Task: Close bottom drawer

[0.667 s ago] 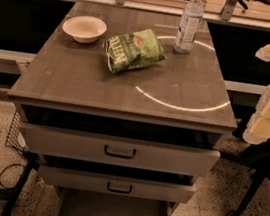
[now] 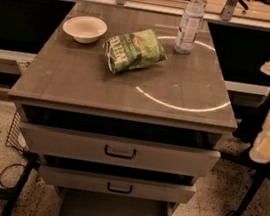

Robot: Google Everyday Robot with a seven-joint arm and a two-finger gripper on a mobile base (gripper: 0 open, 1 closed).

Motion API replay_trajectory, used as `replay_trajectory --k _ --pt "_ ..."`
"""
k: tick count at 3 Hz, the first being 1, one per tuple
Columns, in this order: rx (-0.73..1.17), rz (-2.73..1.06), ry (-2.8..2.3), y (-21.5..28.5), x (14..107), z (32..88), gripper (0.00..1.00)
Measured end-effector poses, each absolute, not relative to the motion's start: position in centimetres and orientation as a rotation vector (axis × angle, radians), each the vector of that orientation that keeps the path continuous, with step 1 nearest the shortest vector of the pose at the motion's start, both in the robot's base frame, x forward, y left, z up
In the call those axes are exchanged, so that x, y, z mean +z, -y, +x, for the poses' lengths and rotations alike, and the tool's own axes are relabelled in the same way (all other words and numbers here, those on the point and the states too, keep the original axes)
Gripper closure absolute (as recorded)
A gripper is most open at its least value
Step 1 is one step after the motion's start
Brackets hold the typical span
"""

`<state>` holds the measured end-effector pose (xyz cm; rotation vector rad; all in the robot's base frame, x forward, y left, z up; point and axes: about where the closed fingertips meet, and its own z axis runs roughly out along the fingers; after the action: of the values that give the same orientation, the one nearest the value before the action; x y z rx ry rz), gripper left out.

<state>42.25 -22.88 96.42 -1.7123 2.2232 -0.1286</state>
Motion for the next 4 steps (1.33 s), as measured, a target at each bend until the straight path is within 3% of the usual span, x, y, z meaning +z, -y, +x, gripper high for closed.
replay_trajectory --k 2,3,4 --pt "-0.111 -1.762 -2.154 27.3 85.2 34.4 0.00" --pt "-0.047 -1.813 -2.179 27.0 78.5 32.6 0.17" --pt "0.005 -1.841 -2.261 26.2 72.4 31.2 0.41"
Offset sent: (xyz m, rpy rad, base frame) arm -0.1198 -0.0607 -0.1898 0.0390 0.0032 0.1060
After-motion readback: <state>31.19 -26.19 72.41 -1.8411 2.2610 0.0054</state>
